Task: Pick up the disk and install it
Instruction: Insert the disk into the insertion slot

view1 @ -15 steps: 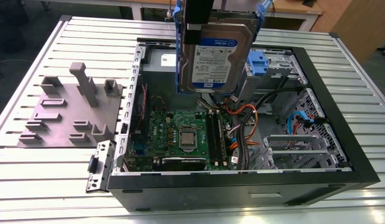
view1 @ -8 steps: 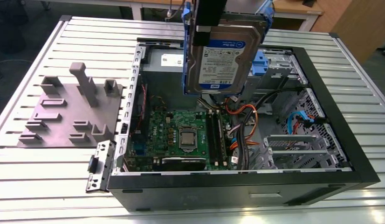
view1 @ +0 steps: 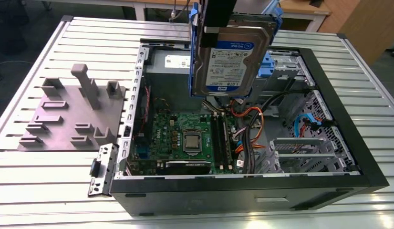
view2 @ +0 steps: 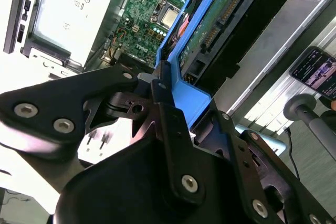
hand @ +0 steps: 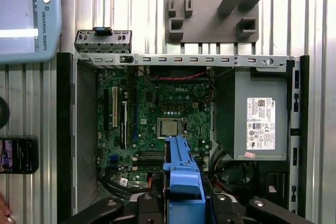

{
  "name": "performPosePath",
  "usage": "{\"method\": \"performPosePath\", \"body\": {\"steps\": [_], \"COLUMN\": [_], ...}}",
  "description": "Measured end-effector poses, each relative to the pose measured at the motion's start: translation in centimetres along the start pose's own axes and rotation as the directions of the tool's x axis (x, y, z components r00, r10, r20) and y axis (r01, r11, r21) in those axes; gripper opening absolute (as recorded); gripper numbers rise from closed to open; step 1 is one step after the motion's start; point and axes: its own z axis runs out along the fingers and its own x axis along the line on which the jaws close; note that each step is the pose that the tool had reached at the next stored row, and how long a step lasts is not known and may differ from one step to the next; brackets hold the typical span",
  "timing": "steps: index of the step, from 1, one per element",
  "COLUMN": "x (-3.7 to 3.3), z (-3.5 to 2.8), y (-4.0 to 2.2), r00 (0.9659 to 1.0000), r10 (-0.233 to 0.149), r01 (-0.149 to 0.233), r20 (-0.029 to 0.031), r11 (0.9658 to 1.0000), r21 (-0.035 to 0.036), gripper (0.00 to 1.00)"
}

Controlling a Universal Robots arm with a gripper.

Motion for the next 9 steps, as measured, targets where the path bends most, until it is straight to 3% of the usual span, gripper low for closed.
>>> {"method": "performPosePath", "body": {"steps": [9], "x": [0.15], "z": [0.0], "y": [-0.01], "r00": [1.0], "r10": [0.0], "r01": [0.0], "r20": [-0.0001], "r11": [1.0], "r21": [0.0], "gripper": [0.36]}}
